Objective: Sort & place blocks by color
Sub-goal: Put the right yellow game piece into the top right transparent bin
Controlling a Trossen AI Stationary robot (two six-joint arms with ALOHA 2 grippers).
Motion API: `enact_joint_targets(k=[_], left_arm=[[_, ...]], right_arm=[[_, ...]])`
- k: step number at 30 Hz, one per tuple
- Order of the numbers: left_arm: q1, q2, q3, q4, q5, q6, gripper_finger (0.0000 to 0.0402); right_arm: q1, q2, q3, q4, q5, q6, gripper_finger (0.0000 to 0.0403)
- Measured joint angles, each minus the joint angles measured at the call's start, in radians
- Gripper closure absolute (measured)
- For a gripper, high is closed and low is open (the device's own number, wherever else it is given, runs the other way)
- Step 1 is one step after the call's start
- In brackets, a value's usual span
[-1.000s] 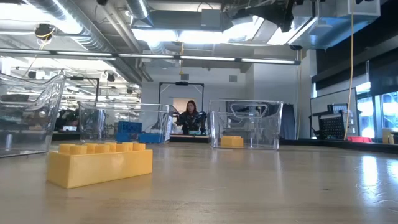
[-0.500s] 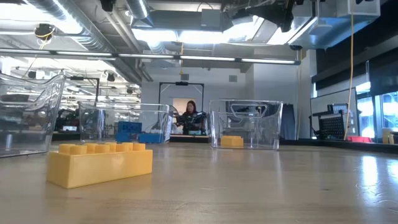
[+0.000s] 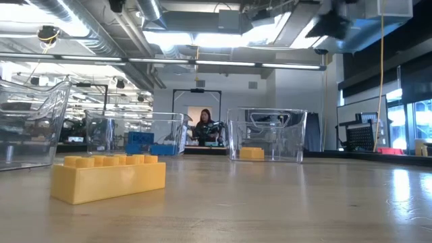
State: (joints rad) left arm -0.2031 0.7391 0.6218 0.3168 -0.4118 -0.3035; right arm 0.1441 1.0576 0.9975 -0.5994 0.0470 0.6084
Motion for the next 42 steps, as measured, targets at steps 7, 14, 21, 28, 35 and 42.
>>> enact_joint_targets(k=[7,14,21,28,35,42], left_arm=[[0.000,0.000,0.000,-0.002,-0.026,0.000,0.0079],[0.000,0.000,0.000,-0.002,-0.029,0.000,0.0079],[0.000,0.000,0.001,-0.002,-0.031,0.000,0.0079],[0.000,0.000,0.001,-0.002,-0.032,0.000,0.0079],[0.000,0.000,0.001,-0.002,-0.043,0.000,0.0079],[0.000,0.000,0.001,-0.001,-0.044,-0.002,0.0079]], right_arm=[[0.286,0.089,0.089,-0.366,-0.132,0.244,0.0017],[0.640,0.208,-0.006,-0.369,-0.139,0.453,0.0017],[0.762,0.375,-0.076,-0.302,-0.126,0.461,0.0017],[0.755,0.516,-0.083,-0.222,-0.090,0.428,0.0017],[0.755,0.625,-0.083,-0.214,-0.065,0.428,0.0017],[0.755,0.665,-0.079,-0.202,-0.052,0.417,0.0046]])
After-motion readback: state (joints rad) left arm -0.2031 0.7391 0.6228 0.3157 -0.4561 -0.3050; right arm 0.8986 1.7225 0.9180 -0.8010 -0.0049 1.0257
